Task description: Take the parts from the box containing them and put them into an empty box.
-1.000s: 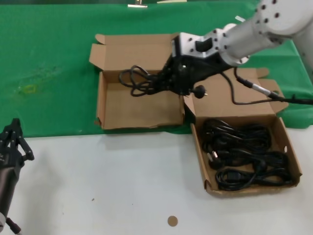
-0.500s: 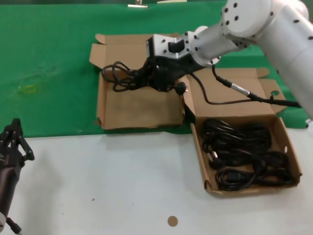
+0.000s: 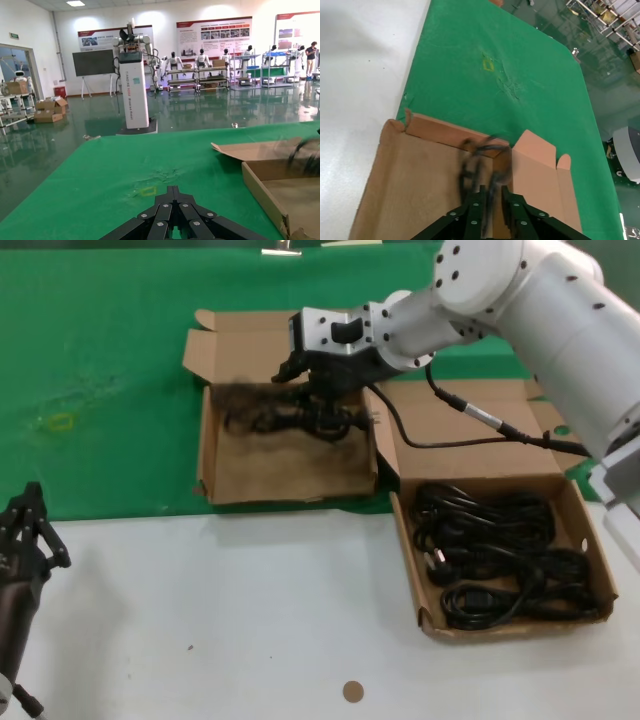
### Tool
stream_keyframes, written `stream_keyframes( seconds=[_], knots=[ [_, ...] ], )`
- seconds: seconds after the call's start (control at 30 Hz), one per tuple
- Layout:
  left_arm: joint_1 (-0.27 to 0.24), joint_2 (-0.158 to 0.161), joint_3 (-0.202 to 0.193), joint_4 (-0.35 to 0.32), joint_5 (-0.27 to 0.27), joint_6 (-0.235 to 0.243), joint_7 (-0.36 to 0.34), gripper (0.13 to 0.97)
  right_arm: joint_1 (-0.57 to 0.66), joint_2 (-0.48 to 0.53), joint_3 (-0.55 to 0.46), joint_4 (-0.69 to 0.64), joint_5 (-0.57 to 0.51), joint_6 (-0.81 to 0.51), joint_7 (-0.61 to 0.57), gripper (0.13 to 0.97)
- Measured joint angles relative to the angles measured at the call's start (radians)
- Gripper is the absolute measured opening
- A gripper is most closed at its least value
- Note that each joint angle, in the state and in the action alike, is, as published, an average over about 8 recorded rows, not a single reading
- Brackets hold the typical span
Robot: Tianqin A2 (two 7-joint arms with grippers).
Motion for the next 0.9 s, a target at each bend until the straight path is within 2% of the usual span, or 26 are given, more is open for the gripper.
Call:
stream_keyframes(
  seconds=[0.23,0.5,0.63,0.73,0.9],
  knots=[
    [0.0,0.0,0.0,0.0,0.0,0.0,0.0,0.144,0.007,-0.012,0.007,-0.033,0.009,0.02,-0.024,0.23],
    [0.0,0.0,0.0,0.0,0.0,0.0,0.0,0.151,0.003,-0.01,0.009,-0.03,0.012,0.025,-0.026,0.367],
    [0.0,0.0,0.0,0.0,0.0,0.0,0.0,0.155,-0.018,-0.007,0.019,-0.012,0.021,0.038,-0.024,0.367],
    [0.0,0.0,0.0,0.0,0.0,0.0,0.0,0.155,-0.053,-0.001,0.034,0.017,0.037,0.059,-0.02,0.445],
    [0.0,0.0,0.0,0.0,0.0,0.0,0.0,0.203,-0.129,0.011,0.069,0.082,0.072,0.108,-0.009,0.575]
  ],
)
